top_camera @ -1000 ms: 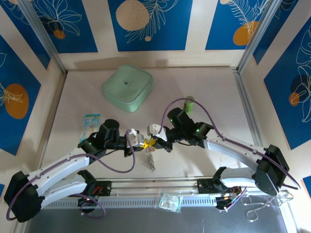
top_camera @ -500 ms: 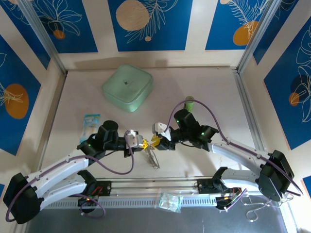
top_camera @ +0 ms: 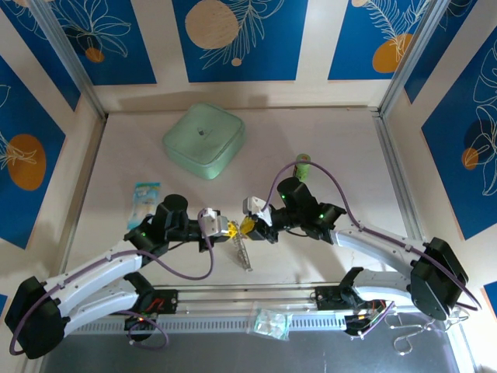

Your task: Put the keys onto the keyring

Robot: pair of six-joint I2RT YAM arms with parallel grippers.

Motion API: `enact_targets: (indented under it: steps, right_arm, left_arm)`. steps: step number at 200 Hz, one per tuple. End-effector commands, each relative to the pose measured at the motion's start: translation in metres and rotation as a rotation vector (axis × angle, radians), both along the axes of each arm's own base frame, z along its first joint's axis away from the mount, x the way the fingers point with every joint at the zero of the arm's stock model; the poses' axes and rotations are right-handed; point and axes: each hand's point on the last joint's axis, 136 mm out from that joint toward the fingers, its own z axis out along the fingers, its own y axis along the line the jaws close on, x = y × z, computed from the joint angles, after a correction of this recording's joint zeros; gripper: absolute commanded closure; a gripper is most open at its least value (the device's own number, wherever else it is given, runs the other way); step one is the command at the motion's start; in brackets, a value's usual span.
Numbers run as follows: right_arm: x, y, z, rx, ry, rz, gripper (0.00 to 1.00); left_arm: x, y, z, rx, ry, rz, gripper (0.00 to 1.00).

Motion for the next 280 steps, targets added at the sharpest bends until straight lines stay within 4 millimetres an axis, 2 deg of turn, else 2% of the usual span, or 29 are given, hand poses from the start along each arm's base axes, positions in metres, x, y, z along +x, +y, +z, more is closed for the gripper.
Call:
enact_targets:
  steps: [1,19,30,43,58,110,137,149,166,177,193,214,243,280]
  right_arm:
    - [-0.004,0.006,0.007,0.025,0.006,0.031,0.92]
    - [-0.005,0.006,0.009,0.024,0.001,0.040,1.00]
    - [-0.006,0.006,0.012,0.022,-0.006,0.047,1.00]
    - [-0.007,0.006,0.014,0.012,-0.017,0.052,1.00]
    - [-0.008,0.006,0.014,-0.011,-0.029,0.059,1.00]
    - [-0.009,0.006,0.003,-0.179,-0.103,0.081,1.00]
    - [-0.009,0.006,0.007,-0.187,-0.118,0.079,1.00]
    - [-0.008,0.006,0.010,-0.167,-0.113,0.067,1.00]
    - [-0.003,0.005,0.017,-0.105,-0.083,0.029,0.81]
    - [-0.001,0.002,0.020,-0.059,-0.068,0.003,0.74]
    - [-0.001,-0.002,0.021,-0.007,-0.061,-0.031,0.73]
    - [-0.004,-0.007,0.010,0.017,-0.036,-0.060,0.72]
    - [-0.005,-0.010,-0.008,-0.006,0.002,-0.088,0.69]
    - [-0.009,-0.009,-0.017,-0.024,0.016,-0.088,0.66]
  left_arm:
    - [-0.006,-0.004,0.013,-0.049,-0.020,-0.034,1.00]
    - [-0.006,-0.004,0.014,-0.048,-0.021,-0.031,1.00]
    - [-0.005,-0.003,0.013,-0.044,-0.018,-0.025,1.00]
    - [-0.003,-0.002,0.011,-0.031,-0.017,-0.012,0.86]
    - [-0.001,-0.002,0.008,-0.007,-0.014,-0.005,0.81]
    - [-0.002,-0.002,0.005,0.059,-0.001,-0.028,0.92]
    - [-0.003,0.000,0.006,0.068,-0.012,-0.037,1.00]
    - [-0.004,-0.001,0.008,0.061,-0.013,-0.041,1.00]
    - [-0.004,-0.002,0.010,0.040,-0.008,-0.040,1.00]
    - [-0.004,-0.003,0.012,0.014,-0.009,-0.035,1.00]
    - [-0.003,-0.006,0.015,-0.042,0.005,-0.022,1.00]
    - [-0.002,-0.007,0.016,-0.091,0.017,-0.011,1.00]
    - [-0.002,-0.006,0.013,-0.088,0.024,-0.003,1.00]
    - [-0.002,-0.006,0.014,-0.092,0.020,-0.001,1.00]
